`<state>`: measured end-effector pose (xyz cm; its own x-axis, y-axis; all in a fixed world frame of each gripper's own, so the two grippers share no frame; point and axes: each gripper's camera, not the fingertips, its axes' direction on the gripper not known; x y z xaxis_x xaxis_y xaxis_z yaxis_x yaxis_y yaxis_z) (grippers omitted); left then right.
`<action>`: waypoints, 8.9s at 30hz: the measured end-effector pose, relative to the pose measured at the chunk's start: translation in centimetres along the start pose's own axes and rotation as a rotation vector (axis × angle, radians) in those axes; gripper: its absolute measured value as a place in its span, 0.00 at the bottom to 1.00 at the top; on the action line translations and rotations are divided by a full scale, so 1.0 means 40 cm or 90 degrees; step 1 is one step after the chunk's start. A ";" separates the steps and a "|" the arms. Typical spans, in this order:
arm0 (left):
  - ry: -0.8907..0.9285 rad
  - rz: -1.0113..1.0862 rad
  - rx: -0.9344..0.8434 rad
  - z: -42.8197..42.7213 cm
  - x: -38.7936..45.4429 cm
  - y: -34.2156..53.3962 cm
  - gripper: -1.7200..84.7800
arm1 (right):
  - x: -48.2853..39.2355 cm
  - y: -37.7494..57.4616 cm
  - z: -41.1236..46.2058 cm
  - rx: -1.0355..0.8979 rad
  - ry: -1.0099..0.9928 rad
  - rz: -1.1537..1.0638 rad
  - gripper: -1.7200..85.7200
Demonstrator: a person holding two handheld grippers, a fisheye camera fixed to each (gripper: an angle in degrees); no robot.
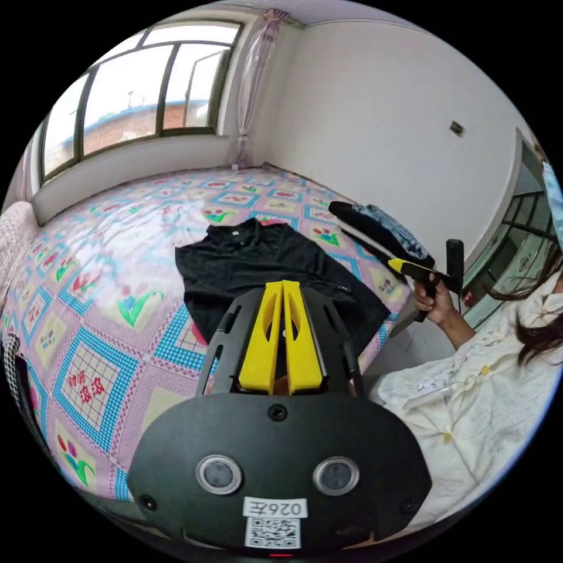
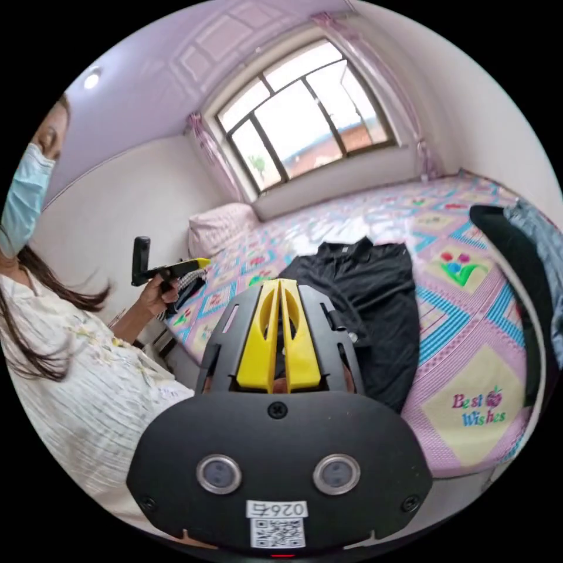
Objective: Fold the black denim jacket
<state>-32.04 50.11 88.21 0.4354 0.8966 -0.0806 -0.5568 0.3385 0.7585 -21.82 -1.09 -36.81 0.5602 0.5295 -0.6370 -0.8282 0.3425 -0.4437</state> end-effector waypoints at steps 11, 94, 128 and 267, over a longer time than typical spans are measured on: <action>0.011 -0.228 -0.191 0.255 -0.269 0.093 0.01 | 0.333 0.023 0.438 -0.320 0.027 0.158 0.01; 0.406 -0.388 -0.008 -0.279 -0.900 -0.798 0.01 | 0.962 -0.335 0.500 -0.184 -0.073 0.286 0.04; 0.202 -0.299 -0.149 0.023 -0.501 -0.520 0.01 | 0.447 0.115 0.379 -0.243 0.215 0.107 0.08; 0.274 -0.102 0.012 0.147 -0.725 -0.075 0.06 | -0.236 -0.332 0.131 -0.055 0.401 -0.141 0.01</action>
<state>-38.85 21.40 92.08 0.1785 0.8718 -0.4561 -0.4915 0.4806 0.7263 -16.20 -6.59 -21.59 0.6412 -0.1096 -0.7595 -0.7028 0.3134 -0.6386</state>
